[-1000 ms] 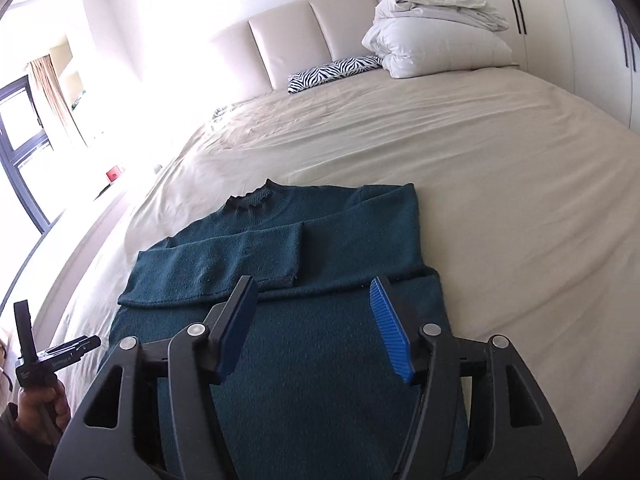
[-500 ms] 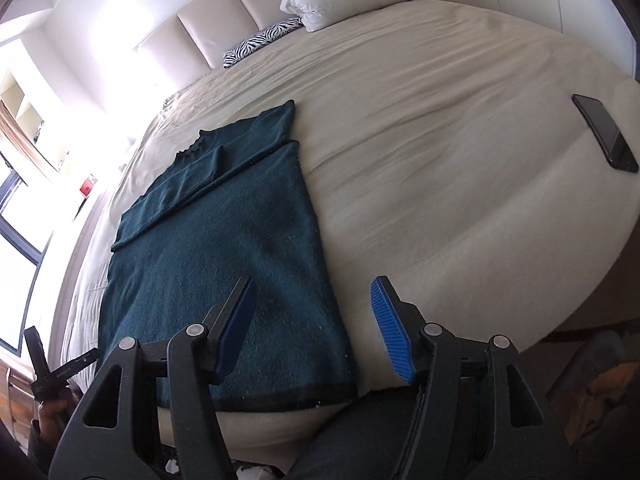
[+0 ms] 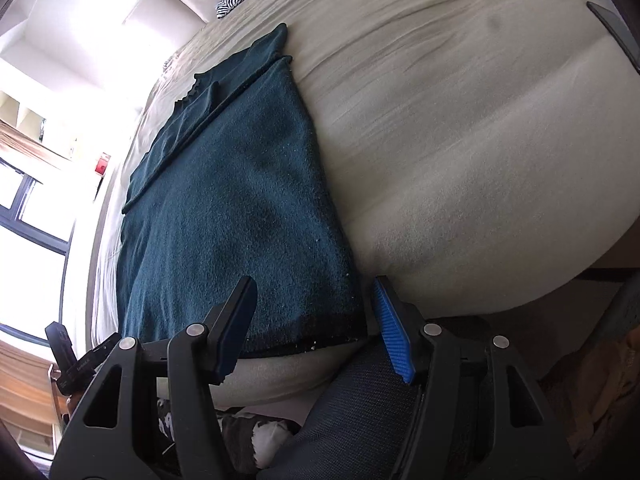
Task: Fold small clothes
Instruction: 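Smooth the folded sweater flat and grasp its hem with the left gripper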
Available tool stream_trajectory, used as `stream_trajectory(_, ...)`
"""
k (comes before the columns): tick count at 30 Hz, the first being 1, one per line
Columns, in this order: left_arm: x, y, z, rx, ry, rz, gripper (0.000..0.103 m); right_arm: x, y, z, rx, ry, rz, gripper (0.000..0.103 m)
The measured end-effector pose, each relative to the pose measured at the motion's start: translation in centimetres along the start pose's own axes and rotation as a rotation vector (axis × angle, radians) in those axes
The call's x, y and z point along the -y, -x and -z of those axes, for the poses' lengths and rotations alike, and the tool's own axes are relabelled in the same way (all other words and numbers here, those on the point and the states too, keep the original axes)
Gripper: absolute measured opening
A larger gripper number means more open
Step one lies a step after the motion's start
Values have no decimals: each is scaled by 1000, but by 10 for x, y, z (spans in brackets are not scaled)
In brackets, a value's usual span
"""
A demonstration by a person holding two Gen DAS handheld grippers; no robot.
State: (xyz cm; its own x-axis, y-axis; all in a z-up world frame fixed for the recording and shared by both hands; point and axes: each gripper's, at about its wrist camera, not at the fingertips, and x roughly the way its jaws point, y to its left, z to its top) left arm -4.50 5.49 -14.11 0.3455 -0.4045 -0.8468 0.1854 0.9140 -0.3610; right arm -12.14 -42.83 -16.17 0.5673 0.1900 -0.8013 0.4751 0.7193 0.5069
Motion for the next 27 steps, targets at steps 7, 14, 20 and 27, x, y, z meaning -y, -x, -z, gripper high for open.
stream_trajectory(7, -14, 5, 6, -17, 84, 86, 79, 13, 1, -4, 11, -77, -78, 47)
stream_trajectory(14, -5, 3, 9, -71, 71, 50, 75, 18, -2, -3, 14, -102, -111, 35)
stream_trajectory(20, -7, 0, 8, -106, 113, 47, 36, 19, -3, -2, 16, -109, -131, 35)
stream_trajectory(27, -13, -3, 10, -114, 122, 88, 8, 19, -4, -2, 12, -106, -139, 25)
